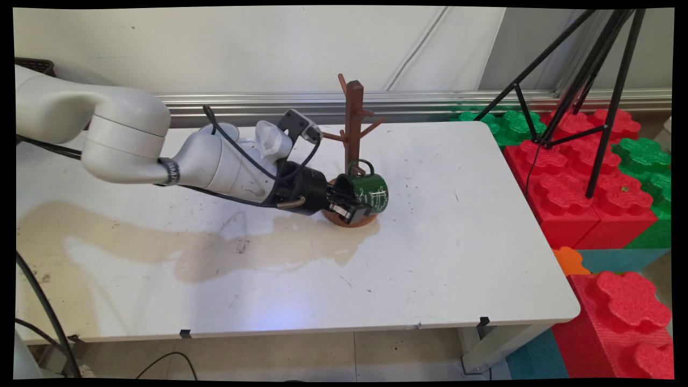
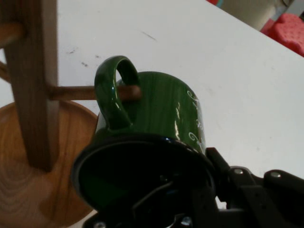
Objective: Place the picked object on the table
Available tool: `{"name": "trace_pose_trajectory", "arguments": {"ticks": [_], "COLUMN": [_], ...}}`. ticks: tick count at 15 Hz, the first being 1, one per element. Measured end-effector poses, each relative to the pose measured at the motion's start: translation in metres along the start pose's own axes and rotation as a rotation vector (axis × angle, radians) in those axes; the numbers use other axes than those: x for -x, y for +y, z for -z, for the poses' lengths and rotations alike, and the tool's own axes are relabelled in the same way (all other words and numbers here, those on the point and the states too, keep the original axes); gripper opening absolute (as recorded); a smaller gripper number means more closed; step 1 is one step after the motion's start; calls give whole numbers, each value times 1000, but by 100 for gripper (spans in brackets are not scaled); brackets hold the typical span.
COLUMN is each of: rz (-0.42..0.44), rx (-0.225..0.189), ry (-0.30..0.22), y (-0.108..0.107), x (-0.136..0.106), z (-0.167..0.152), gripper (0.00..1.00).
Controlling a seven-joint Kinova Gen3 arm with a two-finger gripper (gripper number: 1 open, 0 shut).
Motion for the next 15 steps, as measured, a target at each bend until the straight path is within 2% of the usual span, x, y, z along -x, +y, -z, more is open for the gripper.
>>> {"name": "trace_pose_trajectory", "arguments": {"ticks": [3,7,9,11,12,14,15], "rz": [-29,-111,-159,-200,-224,-261,-270], "rx": [19,58,103,124,97,9,-11], "ry": [-6,-34,-38,-44,-69,-150,-174], "y": [7,19,29,37,37,30,28], "x": [1,3,3,2,4,9,11], "z": [7,18,25,29,32,39,41], "gripper": [0,0,0,0,0,0,0]}}
